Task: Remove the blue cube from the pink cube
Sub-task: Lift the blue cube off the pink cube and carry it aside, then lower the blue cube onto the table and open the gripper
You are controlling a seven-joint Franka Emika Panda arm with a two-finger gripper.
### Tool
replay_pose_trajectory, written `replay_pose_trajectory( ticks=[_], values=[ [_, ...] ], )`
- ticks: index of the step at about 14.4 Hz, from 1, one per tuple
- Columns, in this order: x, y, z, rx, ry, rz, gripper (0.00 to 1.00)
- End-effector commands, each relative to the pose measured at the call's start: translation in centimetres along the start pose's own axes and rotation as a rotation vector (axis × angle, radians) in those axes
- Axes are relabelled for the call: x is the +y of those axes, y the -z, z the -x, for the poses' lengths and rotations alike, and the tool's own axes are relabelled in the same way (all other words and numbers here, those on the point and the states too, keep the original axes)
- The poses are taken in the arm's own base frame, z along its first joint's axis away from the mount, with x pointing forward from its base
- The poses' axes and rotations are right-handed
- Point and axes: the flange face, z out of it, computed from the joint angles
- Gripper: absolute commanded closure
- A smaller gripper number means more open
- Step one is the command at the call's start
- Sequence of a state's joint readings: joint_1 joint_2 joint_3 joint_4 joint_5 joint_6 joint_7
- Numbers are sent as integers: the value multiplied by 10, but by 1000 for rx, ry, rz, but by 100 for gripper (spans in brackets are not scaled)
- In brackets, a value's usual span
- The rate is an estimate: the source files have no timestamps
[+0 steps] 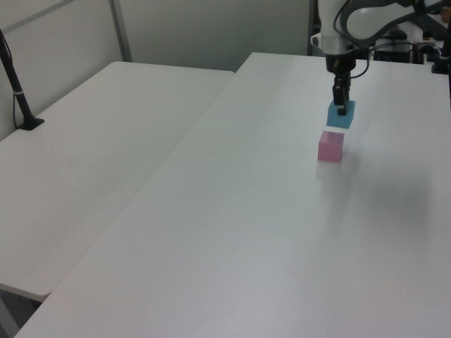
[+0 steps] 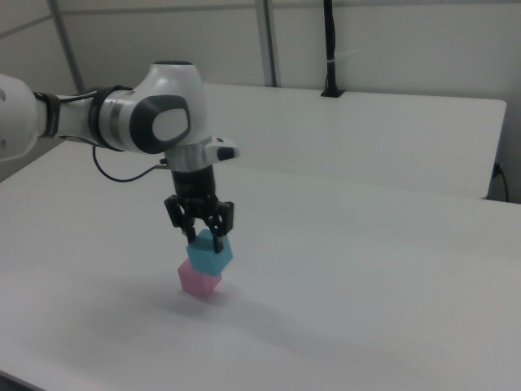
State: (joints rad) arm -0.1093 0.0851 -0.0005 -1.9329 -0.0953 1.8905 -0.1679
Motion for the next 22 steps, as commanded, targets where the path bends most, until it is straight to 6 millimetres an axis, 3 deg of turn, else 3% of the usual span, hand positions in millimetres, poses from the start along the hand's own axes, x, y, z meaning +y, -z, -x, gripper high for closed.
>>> replay_pose_trajectory(
  ticks=[1,8,11,14,18,19,21,22],
  values=[
    [70,-4,28,-31,50,12,40],
    [185,-50,82,-55,90,3,40],
    [211,-82,92,27,65,39,40],
    [226,-108,92,39,59,41,40],
    [230,-112,93,43,54,42,38],
    [230,-114,92,40,55,40,33],
    [234,-113,94,41,43,39,3],
    [236,-112,96,42,28,38,0]
  ],
)
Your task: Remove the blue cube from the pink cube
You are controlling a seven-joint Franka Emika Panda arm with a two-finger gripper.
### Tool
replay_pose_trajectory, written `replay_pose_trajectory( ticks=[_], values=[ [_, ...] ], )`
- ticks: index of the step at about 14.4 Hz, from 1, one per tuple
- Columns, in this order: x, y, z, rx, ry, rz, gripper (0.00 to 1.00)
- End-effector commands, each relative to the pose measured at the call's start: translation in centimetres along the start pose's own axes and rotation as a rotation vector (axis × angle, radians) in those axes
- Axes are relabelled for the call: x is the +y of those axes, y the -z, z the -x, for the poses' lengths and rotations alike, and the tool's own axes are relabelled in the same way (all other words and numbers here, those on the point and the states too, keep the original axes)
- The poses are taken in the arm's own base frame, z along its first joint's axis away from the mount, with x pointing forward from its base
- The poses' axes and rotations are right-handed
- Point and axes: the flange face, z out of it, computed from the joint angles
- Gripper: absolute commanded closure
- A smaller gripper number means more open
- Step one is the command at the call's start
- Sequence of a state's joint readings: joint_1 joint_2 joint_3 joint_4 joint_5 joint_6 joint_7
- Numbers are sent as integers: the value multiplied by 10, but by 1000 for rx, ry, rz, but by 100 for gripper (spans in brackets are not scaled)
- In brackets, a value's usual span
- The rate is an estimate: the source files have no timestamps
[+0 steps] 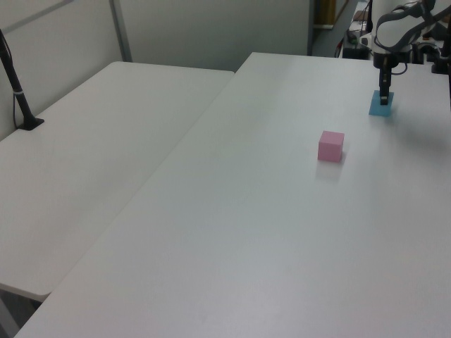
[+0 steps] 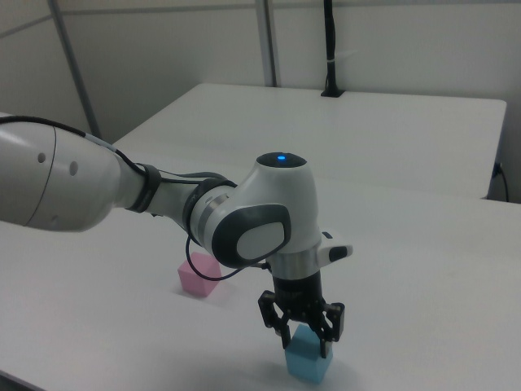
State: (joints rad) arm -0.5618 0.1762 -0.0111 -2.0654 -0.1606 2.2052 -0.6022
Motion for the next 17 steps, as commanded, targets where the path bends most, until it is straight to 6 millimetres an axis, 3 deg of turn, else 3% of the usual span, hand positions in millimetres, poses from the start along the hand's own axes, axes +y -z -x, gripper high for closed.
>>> replay_pose_trajectory(
  ticks=[1,4,8,11,12,15,17],
  values=[
    [6,7,5,8,-11,17,0],
    [13,34,5,-10,-36,-2,0],
    [4,108,-4,5,-165,-82,0],
    [-25,161,-11,55,-271,-144,0],
    [-49,186,-15,56,-309,-144,0],
    [-103,224,-35,43,-368,-143,0],
    [-128,244,-45,40,-407,-142,0]
  ],
)
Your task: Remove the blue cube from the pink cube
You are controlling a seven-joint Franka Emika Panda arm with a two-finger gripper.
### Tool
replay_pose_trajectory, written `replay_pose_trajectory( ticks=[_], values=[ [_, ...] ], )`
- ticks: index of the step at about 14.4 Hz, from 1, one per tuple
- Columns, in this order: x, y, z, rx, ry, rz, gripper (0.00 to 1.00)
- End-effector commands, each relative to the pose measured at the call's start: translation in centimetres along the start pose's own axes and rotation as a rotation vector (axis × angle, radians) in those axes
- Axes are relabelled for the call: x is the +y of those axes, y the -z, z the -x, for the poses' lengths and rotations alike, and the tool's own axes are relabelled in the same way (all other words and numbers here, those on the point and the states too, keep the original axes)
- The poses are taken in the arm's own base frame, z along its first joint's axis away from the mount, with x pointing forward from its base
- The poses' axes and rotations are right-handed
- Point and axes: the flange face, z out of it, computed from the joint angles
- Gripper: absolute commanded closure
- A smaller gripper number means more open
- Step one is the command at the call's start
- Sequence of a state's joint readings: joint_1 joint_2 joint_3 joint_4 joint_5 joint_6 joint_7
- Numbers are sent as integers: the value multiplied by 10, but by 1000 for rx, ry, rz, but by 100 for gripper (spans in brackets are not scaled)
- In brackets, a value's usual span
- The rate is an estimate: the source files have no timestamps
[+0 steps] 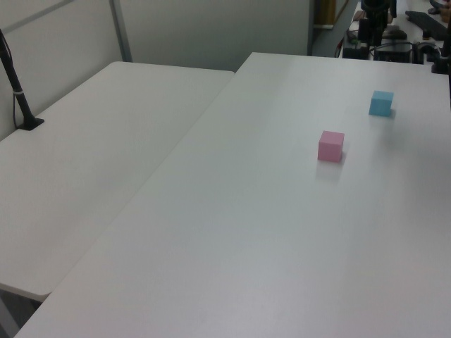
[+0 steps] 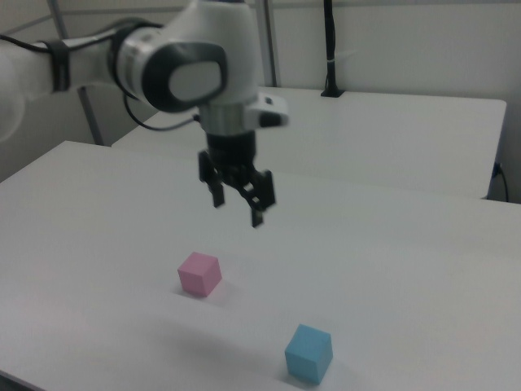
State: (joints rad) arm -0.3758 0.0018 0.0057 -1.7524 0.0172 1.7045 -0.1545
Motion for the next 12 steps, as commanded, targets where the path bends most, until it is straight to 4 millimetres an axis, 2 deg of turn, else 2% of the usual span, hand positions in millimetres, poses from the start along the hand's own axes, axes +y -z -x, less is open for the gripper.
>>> replay_pose_trajectory(
  ticks=[1,5,9,12],
  values=[
    [-52,33,3,-15,-73,-12,0],
    [-85,65,14,-22,-11,-75,0],
    [-118,65,12,-17,194,-46,0],
    [-133,62,5,15,260,-7,0]
  ],
)
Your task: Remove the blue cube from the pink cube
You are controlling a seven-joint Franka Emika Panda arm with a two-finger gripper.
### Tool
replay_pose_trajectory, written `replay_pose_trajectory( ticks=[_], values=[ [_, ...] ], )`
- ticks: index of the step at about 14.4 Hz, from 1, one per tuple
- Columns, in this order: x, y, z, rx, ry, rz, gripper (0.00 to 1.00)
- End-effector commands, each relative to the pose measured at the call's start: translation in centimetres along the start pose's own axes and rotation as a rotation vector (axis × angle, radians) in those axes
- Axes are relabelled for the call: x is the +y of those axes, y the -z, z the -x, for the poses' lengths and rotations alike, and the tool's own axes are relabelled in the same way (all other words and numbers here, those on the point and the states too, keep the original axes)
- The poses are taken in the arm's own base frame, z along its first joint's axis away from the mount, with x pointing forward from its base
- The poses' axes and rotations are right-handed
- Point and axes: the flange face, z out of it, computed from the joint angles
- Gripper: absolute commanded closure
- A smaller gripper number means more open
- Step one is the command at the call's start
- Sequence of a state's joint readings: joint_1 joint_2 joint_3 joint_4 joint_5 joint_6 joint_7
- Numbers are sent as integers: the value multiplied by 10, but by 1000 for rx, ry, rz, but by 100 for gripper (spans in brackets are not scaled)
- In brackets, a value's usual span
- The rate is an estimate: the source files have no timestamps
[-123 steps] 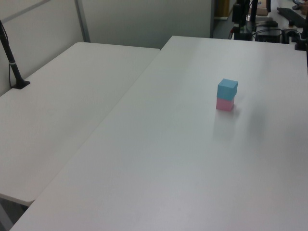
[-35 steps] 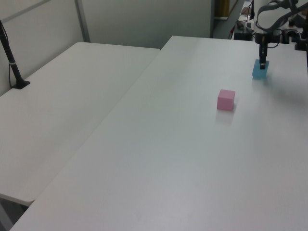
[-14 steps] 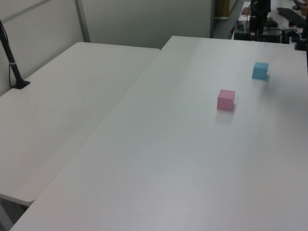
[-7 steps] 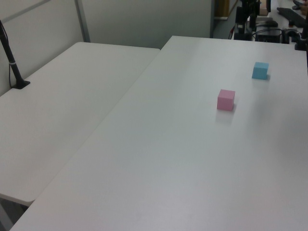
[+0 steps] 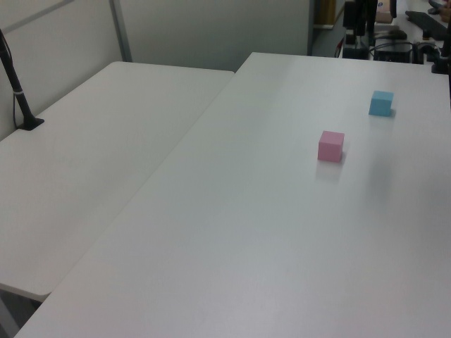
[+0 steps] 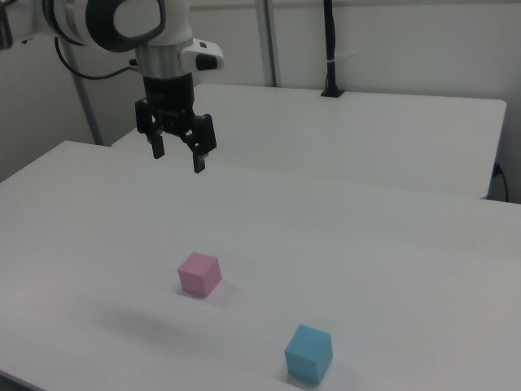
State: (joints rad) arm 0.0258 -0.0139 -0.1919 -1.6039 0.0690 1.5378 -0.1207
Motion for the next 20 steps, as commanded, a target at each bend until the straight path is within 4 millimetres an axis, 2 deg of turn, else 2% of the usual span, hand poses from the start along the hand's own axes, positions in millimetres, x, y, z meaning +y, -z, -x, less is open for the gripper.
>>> replay_pose_trajectory(
  ticks=[1,3,6,20],
  values=[
    [-16,-5,-14,35,92,69,0],
    [-15,-16,-22,47,81,104,0],
    [-21,-19,-25,44,20,103,0],
    [-27,-12,-15,27,26,99,0]
  ],
)
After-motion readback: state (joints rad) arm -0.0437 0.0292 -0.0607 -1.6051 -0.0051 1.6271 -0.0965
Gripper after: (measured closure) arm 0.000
